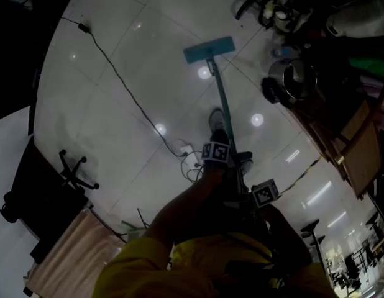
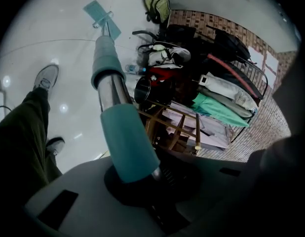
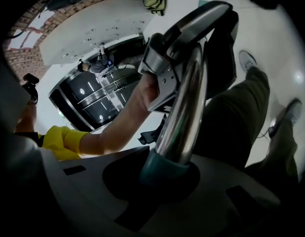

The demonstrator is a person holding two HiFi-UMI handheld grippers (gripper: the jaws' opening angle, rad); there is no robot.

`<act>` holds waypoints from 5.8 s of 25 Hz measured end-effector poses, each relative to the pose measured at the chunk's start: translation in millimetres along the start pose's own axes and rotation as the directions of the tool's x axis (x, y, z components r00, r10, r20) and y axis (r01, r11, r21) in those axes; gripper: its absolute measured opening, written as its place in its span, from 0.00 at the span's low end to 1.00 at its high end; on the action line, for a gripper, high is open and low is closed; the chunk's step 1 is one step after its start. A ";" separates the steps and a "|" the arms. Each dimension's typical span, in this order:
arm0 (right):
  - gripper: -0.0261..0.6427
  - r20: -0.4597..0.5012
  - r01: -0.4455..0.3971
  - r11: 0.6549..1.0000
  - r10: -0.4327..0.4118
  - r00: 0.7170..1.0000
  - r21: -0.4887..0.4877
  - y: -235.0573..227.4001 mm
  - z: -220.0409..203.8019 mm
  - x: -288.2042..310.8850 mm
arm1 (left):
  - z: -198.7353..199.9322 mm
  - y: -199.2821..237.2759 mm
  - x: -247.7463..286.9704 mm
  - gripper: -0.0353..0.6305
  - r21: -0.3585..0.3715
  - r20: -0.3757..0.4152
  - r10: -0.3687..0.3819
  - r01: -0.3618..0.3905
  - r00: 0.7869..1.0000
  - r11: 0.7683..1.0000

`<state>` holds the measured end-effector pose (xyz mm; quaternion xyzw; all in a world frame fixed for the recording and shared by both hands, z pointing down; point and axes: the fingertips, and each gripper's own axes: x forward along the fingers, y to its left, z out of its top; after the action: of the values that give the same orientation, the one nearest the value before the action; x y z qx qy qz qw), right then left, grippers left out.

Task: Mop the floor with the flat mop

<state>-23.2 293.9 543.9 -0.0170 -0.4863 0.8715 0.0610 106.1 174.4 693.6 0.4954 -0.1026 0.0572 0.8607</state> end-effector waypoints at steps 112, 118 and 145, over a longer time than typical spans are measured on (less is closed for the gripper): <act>0.18 -0.173 -0.064 0.964 0.019 0.985 -0.260 117.6 -87.1 31.4 | -44.9 -106.3 -83.7 0.22 0.207 0.201 -0.108 0.066 0.974 0.976; 0.20 -0.165 -0.027 0.931 -0.036 0.986 -0.365 139.2 -179.7 -2.5 | -140.6 -159.6 -63.3 0.23 0.270 0.181 -0.145 0.093 0.973 0.958; 0.20 -0.135 -0.031 0.854 -0.046 0.990 -0.519 100.9 -275.9 -43.0 | -238.4 -171.0 -28.5 0.23 0.408 0.188 -0.125 0.039 0.974 0.912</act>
<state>34.9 469.5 311.7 -0.0932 -0.6978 0.7042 0.0922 141.2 294.5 426.7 0.6684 -0.1578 -0.0119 0.7268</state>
